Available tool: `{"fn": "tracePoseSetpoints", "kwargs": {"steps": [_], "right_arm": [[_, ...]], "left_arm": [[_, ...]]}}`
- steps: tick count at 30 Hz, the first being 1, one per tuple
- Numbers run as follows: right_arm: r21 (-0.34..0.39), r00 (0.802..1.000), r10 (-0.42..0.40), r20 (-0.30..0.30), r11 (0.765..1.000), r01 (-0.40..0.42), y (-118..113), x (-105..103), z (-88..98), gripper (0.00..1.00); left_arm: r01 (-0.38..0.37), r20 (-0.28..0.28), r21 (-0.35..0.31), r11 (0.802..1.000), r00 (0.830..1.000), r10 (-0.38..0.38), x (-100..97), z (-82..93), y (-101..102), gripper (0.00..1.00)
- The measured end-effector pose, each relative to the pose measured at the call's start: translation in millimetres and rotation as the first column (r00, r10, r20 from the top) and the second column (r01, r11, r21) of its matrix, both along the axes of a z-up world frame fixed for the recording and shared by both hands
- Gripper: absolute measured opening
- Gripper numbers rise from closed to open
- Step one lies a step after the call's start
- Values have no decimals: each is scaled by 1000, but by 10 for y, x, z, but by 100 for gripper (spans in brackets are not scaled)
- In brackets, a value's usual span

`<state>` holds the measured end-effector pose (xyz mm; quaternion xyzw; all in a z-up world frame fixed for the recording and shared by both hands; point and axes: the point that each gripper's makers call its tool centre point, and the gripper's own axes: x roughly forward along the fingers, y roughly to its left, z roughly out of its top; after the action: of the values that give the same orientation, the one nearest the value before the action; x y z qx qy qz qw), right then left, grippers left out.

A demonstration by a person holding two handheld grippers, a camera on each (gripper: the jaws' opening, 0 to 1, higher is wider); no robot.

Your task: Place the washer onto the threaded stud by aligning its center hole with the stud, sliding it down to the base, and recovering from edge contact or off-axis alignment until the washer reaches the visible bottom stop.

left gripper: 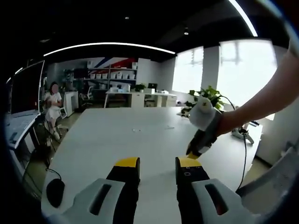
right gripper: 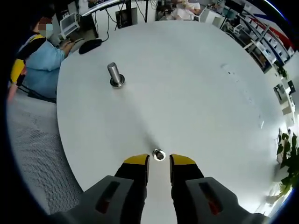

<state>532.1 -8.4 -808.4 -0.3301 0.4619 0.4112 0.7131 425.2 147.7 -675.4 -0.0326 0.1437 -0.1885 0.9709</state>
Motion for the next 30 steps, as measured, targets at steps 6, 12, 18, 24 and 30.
{"fn": "tracePoseSetpoints", "kwargs": {"steps": [6, 12, 18, 24, 30], "right_arm": [[66, 999, -41, 11, 997, 40, -5, -32, 165, 19], [112, 997, -56, 46, 992, 51, -16, -83, 321, 20], [196, 989, -120, 92, 976, 100, -46, -120, 497, 20], [292, 973, -186, 138, 946, 140, -109, -258, 694, 22], [380, 941, -272, 199, 907, 181, -255, -332, 851, 25]], "left_arm": [[15, -2, 14, 1000, 1000, -15, -16, -12, -40, 29], [26, 3, 26, 999, 1000, -26, -22, -7, -60, 29], [47, 26, 47, 998, 998, -49, -38, 32, -126, 29], [67, 33, 56, 996, 997, -69, -40, 32, -161, 29], [90, 42, 66, 994, 995, -93, -53, 41, -233, 29]]}}
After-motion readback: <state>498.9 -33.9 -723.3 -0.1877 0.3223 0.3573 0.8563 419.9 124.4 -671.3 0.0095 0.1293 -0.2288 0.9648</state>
